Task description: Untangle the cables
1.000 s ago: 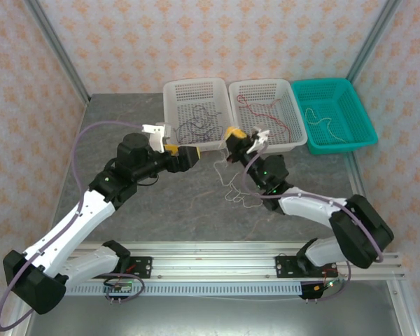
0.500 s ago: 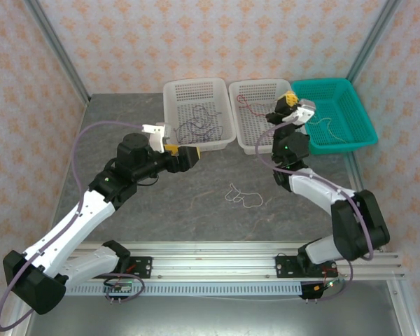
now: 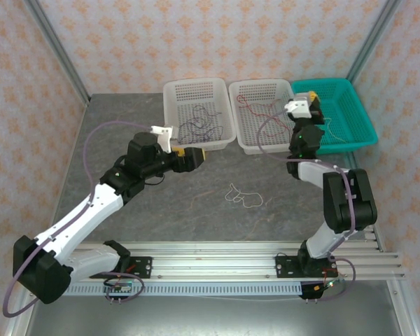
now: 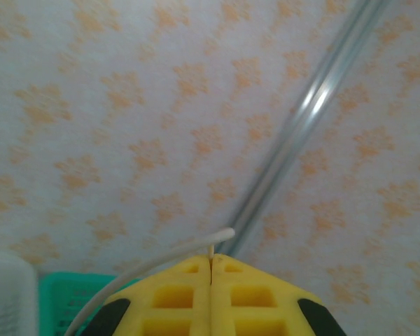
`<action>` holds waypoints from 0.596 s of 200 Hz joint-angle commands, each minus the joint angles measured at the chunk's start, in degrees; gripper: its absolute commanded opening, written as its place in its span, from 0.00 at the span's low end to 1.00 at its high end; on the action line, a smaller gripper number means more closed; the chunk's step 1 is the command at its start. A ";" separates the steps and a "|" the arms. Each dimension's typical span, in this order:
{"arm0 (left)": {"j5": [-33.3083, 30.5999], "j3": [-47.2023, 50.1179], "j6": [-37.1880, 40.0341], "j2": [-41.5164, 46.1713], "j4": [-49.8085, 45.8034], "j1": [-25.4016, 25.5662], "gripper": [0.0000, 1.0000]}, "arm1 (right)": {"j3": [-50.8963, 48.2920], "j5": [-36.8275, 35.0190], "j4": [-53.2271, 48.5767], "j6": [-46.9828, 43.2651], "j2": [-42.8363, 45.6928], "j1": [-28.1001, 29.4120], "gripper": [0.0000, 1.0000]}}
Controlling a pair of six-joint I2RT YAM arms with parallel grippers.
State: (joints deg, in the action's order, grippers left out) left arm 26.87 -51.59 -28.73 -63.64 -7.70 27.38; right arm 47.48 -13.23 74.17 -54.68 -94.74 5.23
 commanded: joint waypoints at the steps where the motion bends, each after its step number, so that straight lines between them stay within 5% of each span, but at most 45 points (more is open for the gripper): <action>1: 1.54 0.73 -1.59 -0.30 3.89 0.61 0.99 | 2.73 -3.90 -1.07 -0.94 -1.73 -2.49 0.00; 38: 1.28 -0.84 0.36 -0.37 0.53 0.81 0.99 | 6.59 -15.39 -1.14 10.21 -6.75 -8.15 0.00; 76: 0.28 0.11 0.11 0.11 0.31 0.84 0.99 | 10.01 -22.34 -21.02 28.44 -7.21 -15.14 0.00; 97: 0.64 0.43 -0.87 -0.65 1.63 0.94 0.99 | 11.76 -17.59 -31.77 37.04 -7.88 -17.34 0.00; 119: 0.95 -0.23 -1.19 -2.03 2.26 1.19 0.99 | 14.09 -4.21 -38.58 42.25 -9.55 -17.33 0.05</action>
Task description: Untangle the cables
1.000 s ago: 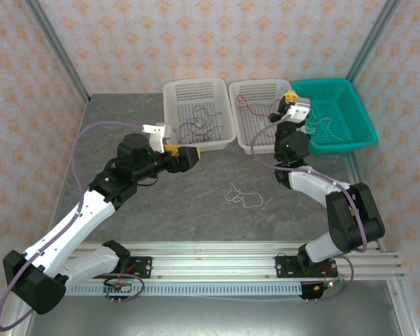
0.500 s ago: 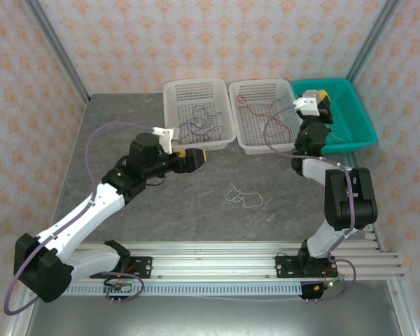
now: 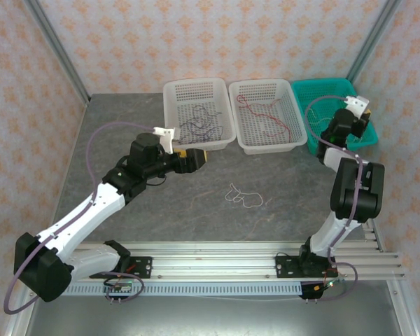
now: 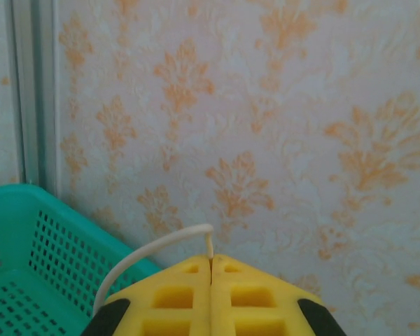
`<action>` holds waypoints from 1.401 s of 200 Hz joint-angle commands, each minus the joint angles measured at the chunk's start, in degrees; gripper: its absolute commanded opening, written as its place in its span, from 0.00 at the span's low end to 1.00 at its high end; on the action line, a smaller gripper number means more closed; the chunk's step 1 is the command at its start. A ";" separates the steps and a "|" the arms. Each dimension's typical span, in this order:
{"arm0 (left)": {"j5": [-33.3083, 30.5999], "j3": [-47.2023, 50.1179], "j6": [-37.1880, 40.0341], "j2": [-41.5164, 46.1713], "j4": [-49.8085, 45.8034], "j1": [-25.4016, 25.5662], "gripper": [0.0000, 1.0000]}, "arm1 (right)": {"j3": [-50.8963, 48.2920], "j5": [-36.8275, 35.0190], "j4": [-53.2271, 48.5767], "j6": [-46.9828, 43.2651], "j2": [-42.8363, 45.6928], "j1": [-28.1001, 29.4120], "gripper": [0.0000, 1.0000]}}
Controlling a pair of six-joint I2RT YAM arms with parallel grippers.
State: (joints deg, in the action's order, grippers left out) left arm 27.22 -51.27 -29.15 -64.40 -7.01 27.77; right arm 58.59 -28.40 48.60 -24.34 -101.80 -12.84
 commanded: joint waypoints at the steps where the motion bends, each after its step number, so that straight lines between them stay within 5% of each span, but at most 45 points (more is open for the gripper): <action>1: 0.66 -0.62 -0.80 -1.30 1.60 0.84 0.99 | 3.18 11.24 -13.31 12.23 -2.55 0.77 0.05; 22: 0.66 -1.52 -0.49 -2.21 1.55 1.23 0.99 | 8.09 16.03 -22.66 16.48 -4.60 1.38 0.17; 47: -0.30 -1.75 0.46 -2.17 0.60 1.87 0.99 | 9.39 15.52 -27.21 17.45 -2.90 2.46 0.67; 79: -1.03 -1.38 1.32 -2.81 0.52 2.77 0.99 | 4.65 18.51 -25.03 18.42 2.54 2.63 0.80; 125: -3.33 -1.38 3.27 -3.76 -0.03 5.61 0.99 | 1.73 23.76 -29.31 21.33 9.57 3.91 0.86; 168: -5.11 0.45 2.94 -6.48 3.27 8.52 0.98 | -7.61 32.28 -30.66 19.30 23.65 11.35 0.85; 229: -9.74 -0.31 2.74 -15.17 5.32 13.62 0.93 | -16.19 40.50 -60.56 43.86 52.24 25.49 0.74; 259: -15.19 -0.58 -3.38 -20.48 5.77 13.80 0.92 | -15.24 40.02 -80.87 54.71 51.79 30.41 0.72; 280: -14.10 -3.05 -5.70 -26.33 4.71 13.96 0.80 | -15.91 46.06 -87.00 56.84 47.70 30.46 0.72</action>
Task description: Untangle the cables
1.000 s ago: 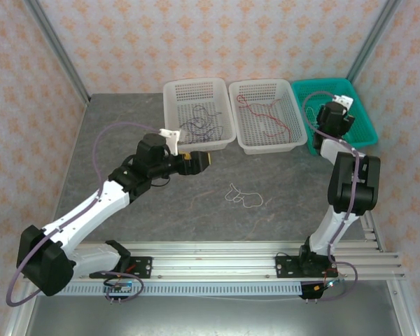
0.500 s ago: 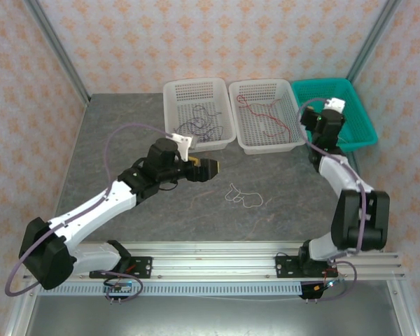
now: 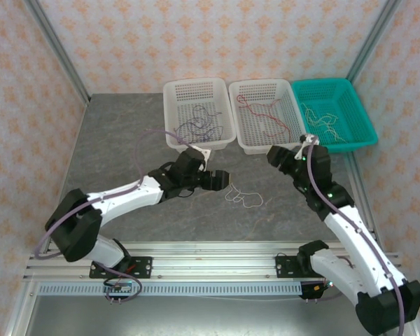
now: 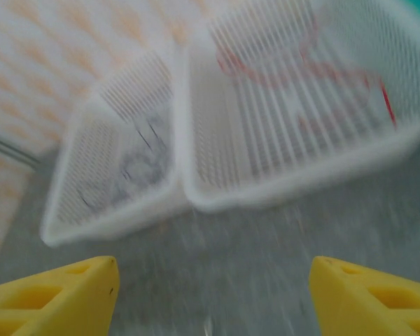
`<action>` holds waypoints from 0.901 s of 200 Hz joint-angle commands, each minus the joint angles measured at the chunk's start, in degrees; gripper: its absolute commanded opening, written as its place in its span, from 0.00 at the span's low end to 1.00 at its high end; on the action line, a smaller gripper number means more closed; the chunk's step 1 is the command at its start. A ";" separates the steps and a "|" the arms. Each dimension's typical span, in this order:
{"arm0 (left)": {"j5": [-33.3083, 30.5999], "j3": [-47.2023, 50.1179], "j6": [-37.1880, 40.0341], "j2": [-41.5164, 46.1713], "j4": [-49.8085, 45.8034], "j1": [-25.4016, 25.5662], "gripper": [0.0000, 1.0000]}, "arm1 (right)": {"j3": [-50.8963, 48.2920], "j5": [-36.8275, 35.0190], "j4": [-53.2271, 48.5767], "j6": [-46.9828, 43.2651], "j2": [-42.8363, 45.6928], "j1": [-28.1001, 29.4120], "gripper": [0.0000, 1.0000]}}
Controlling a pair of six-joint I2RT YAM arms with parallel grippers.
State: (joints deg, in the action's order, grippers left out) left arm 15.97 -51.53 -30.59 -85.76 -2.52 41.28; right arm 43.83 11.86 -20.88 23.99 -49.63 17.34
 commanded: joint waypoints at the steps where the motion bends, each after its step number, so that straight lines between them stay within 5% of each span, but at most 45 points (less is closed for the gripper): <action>1: -2.77 -2.88 -4.33 -5.18 0.28 0.46 0.79 | -1.27 5.98 -17.52 8.56 -4.67 0.30 0.72; 60: -1.44 -8.29 -7.69 -14.61 -1.02 3.36 0.53 | -10.86 18.02 -4.92 14.53 -12.22 1.43 0.75; 151: -5.49 -13.63 -6.21 -22.60 -7.65 5.18 0.32 | -10.97 18.21 -0.56 13.76 -17.53 2.87 0.68; 180: -1.61 -13.28 -4.95 -23.11 -6.11 5.30 0.27 | -11.31 17.15 -0.05 13.63 -17.82 2.85 0.68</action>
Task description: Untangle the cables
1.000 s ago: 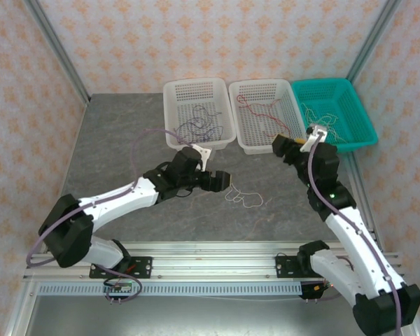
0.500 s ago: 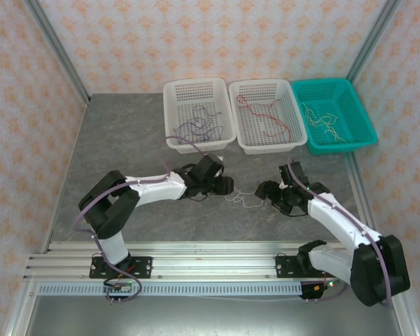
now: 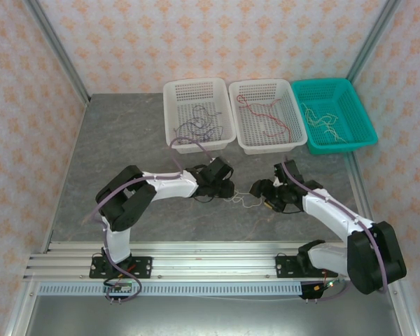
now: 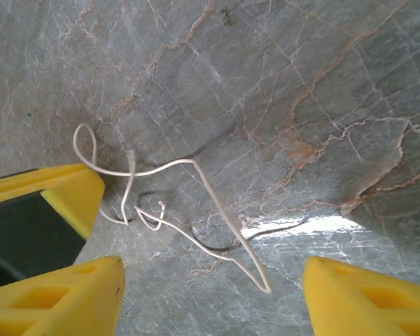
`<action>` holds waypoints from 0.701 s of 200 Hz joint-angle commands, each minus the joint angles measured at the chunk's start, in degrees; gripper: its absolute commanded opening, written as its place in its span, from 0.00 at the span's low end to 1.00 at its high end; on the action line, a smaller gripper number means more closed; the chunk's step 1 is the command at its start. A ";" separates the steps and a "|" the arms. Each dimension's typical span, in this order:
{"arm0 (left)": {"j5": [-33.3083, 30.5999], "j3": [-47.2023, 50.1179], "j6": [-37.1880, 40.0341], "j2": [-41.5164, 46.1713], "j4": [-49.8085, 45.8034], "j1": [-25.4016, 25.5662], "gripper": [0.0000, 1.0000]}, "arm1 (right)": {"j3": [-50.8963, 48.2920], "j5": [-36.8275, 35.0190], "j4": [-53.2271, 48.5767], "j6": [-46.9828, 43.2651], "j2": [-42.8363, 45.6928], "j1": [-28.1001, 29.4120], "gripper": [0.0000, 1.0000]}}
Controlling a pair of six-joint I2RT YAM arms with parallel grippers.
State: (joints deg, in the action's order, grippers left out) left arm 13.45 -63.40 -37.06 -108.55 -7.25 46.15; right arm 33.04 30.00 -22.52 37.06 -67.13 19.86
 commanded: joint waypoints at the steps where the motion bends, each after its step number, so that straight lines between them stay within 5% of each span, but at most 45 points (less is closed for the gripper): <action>1: 1.07 -1.44 1.58 -0.33 -1.42 0.43 0.27 | -0.56 -0.99 1.64 0.56 -0.34 0.35 0.68; 58: 3.56 -2.10 2.86 -1.70 -0.47 1.55 0.23 | -1.16 -0.58 4.37 1.91 -2.43 0.33 0.68; 89: 2.14 -2.16 3.57 -1.90 -2.26 1.69 0.01 | -1.11 -1.36 7.04 2.95 -3.77 0.40 0.68; 140: 4.04 1.11 3.84 7.37 1.13 1.70 0.00 | 4.40 -10.73 3.95 -2.50 -11.75 6.17 0.51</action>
State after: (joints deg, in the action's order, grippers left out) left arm 16.75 -63.16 -34.44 -107.68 -7.22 47.64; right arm 34.15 25.17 -17.50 37.65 -75.22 23.57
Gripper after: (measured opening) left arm 0.044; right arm 0.548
